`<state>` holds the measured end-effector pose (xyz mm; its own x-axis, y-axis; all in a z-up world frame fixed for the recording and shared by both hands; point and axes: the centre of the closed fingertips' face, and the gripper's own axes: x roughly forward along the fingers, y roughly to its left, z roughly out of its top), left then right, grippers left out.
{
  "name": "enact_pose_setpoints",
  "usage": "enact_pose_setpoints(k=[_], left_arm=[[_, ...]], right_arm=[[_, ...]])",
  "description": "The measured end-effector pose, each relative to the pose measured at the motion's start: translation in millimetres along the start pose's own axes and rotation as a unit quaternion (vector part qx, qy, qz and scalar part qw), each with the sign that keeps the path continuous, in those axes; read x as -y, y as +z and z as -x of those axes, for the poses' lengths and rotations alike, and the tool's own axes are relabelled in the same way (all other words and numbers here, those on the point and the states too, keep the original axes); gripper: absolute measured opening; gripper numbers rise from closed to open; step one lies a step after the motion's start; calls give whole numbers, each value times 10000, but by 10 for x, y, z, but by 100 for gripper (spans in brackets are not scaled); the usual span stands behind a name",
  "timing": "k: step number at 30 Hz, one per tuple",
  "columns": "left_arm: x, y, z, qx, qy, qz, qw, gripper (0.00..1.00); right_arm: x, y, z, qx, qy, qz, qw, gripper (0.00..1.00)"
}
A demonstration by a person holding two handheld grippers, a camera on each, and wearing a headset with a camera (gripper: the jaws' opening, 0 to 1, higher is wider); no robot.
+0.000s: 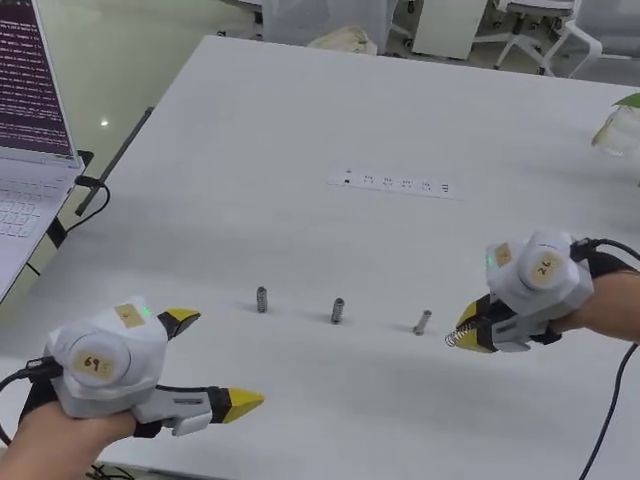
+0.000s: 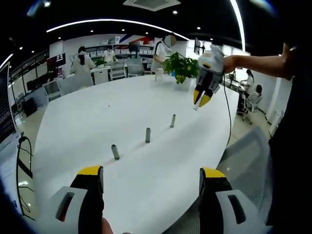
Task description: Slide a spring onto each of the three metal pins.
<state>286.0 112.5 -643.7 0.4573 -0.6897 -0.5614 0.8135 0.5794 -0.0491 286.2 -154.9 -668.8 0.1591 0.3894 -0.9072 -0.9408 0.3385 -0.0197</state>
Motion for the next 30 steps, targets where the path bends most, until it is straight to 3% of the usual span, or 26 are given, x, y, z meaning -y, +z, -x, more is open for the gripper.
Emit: enact_pose_setpoints(k=[13,18,30], left_arm=[[-107,-84,67,-31,158,196,9997,78],[-146,-117,73,-55,209,269,9994,77],[-191,-156,95,-87,309,412,9986,78]], right_arm=[[315,-58,-83,-142,-51,-21,9999,9],[410,-143,-195,-337,-30,78,9994,9],[580,-149,-389,-438,53,129,9989,9]])
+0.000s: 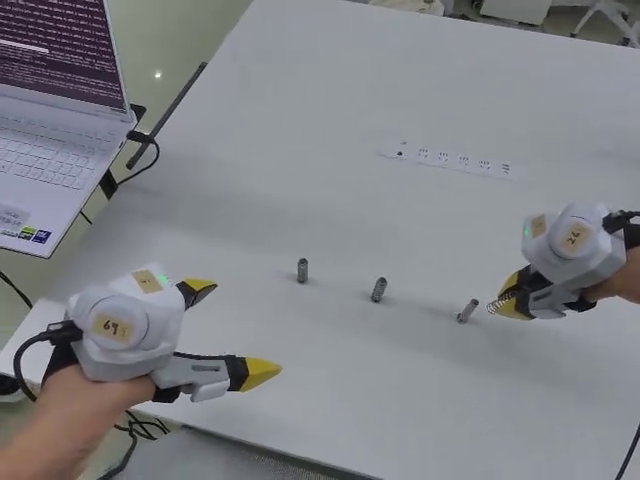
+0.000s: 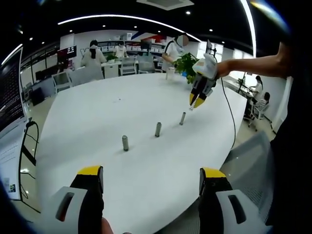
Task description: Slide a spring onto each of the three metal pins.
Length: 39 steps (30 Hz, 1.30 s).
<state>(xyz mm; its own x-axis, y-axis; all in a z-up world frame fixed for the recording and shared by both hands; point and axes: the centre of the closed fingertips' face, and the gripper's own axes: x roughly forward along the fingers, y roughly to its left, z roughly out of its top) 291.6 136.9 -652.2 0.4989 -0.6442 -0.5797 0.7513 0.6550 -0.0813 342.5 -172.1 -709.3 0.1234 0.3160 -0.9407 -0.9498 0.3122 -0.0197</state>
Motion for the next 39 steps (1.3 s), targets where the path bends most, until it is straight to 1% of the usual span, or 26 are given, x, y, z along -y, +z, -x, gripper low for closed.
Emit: enact_pose_setpoints(k=[4,9,14,23,32,39], left_arm=[[-15,-15,4,-24,25,44,10000,77],[-46,-27,9,-39,60,93,9999,78],[-54,-27,9,-58,71,117,9999,77],[-58,-35,13,-85,84,168,9998,77],[-75,-57,25,-108,95,207,9997,77],[-62,-73,30,-127,88,227,9996,77]], right_arm=[[46,-4,-61,-35,31,3,10000,9],[71,24,-97,-38,58,9,10000,9],[55,61,-125,-65,62,26,10000,9],[77,114,-148,-74,104,44,9999,9],[64,123,-200,-171,169,111,9996,9],[53,114,-237,-263,219,181,9992,9]])
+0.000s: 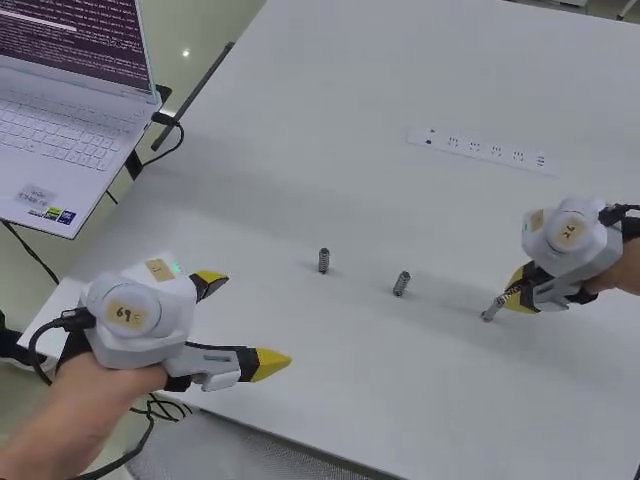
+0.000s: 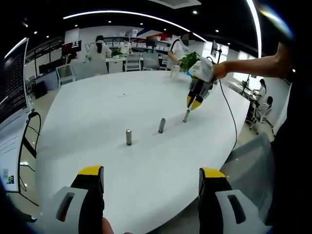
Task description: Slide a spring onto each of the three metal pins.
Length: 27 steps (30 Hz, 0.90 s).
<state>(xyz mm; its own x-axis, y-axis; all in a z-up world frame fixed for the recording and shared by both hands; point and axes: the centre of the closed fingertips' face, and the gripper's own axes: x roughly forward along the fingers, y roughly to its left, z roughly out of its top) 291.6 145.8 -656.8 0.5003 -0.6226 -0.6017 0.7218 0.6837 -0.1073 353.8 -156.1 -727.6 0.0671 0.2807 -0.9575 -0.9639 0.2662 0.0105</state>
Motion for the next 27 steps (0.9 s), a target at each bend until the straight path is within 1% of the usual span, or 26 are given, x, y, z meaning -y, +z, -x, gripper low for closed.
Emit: enact_pose_setpoints(k=[8,11,17,22,27], left_arm=[[-9,7,5,18,5,12,10000,77],[-17,10,5,13,5,-2,10000,77],[-50,24,8,14,18,-16,10000,77],[-88,30,12,-4,33,-43,10000,77],[-120,55,30,7,62,-56,10000,77]], right_arm=[[3,-3,-53,-74,33,86,9999,9],[8,-13,-87,-150,47,138,9998,9],[4,-2,-138,-206,75,206,9995,9],[0,-32,-208,-332,92,320,9989,9],[-2,-39,-256,-364,114,335,9987,9]])
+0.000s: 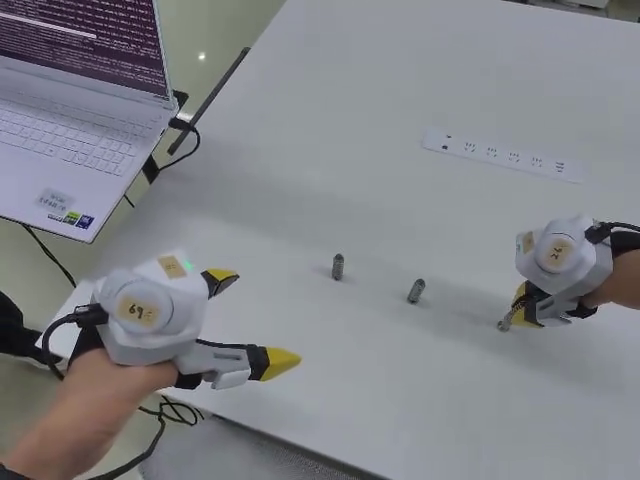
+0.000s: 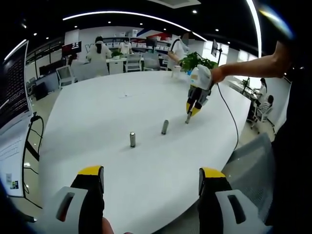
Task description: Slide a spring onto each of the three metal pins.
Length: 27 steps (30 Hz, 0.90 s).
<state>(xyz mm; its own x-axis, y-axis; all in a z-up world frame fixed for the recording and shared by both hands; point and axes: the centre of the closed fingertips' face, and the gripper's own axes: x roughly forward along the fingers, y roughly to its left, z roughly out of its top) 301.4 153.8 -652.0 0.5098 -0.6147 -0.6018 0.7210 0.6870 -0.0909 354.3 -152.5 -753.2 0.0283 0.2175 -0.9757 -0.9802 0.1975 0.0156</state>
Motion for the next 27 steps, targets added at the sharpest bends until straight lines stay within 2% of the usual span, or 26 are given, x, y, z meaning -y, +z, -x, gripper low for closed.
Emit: enact_pose_setpoints(k=[16,22,27], left_arm=[[-32,-18,27,-50,53,3,10000,76],[-36,-34,34,-61,56,-3,10000,76],[-15,-24,20,-42,31,-8,10000,76]], right_arm=[[5,-56,-231,-124,85,-36,9999,9],[7,-67,-223,-175,58,-5,9998,11],[13,-81,-137,-140,-23,-63,9999,16]])
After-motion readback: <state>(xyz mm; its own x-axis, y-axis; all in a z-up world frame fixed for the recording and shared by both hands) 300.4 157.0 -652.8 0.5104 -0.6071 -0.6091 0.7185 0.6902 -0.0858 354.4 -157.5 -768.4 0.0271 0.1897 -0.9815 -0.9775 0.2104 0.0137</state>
